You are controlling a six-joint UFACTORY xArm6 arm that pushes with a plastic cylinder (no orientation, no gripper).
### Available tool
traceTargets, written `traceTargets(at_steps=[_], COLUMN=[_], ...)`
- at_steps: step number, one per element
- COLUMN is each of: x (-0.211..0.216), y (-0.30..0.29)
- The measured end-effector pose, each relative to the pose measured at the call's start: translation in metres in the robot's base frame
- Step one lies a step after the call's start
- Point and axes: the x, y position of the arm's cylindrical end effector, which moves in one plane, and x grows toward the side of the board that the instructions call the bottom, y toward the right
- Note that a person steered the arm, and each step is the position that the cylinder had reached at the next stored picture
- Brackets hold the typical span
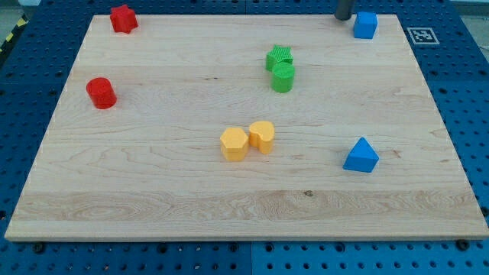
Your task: Move your arm down and right
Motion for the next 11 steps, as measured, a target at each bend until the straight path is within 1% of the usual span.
traceTargets(at_steps=[1, 3, 4, 5, 6, 10, 11], x=[0.026, 0.045, 0.063, 0.065, 0.076, 0.079, 0.088], y=[-0.002, -0.001, 0.001, 0.001, 0.001, 0.001, 0.001])
